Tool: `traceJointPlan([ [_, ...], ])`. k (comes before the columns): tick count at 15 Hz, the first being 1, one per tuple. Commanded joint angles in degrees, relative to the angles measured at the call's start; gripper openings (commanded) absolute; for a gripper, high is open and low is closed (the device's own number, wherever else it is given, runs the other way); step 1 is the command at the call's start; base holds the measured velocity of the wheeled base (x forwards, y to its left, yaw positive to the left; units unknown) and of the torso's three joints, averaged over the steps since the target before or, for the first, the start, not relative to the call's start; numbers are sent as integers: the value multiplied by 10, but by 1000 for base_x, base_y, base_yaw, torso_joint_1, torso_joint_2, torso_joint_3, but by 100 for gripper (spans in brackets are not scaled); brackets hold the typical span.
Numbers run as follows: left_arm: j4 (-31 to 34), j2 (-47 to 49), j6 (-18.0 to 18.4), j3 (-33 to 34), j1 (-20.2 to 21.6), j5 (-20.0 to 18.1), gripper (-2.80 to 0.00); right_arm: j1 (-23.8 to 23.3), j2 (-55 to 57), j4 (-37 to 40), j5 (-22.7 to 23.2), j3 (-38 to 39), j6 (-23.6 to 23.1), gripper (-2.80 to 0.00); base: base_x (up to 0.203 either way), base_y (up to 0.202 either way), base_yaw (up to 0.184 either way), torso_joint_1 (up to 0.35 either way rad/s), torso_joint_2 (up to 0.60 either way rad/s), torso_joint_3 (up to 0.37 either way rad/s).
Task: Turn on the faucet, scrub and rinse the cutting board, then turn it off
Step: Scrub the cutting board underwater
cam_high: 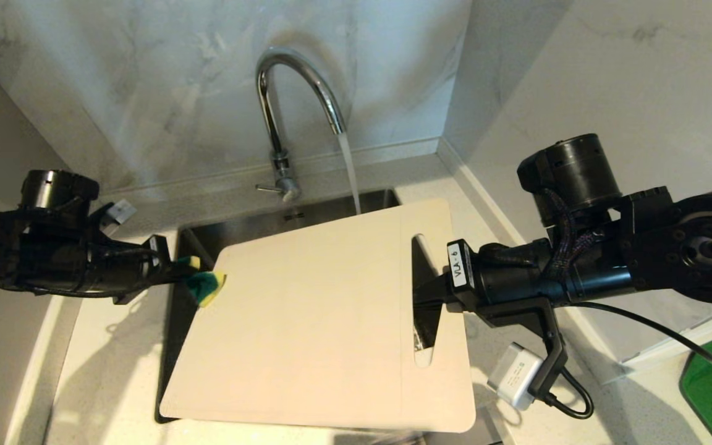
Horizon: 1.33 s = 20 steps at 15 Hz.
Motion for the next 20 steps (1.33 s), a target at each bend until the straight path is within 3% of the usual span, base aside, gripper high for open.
traceJointPlan([
  [1,4,-24,-22,-25,-22,-3,-280,0,0,1,2,0,-8,-280,0,0,0,0,0,0],
  [8,71,-54,-161,-178,-198,6,-280,3,-1,1,2,7,-8,-280,0,0,0,0,0,0],
  [12,61,19,-176,-247,-269,68,-280,22,1,1,1,12,-9,-280,0,0,0,0,0,0],
  [14,53,37,-176,-266,-300,80,-280,26,1,1,1,16,-9,-280,0,0,0,0,0,0],
  [18,56,85,-172,-304,-332,98,-280,26,-5,0,1,25,-9,-280,0,0,0,0,0,0],
  [20,58,87,-172,-300,-329,100,-280,26,-6,0,1,31,-9,-280,0,0,0,0,0,0],
])
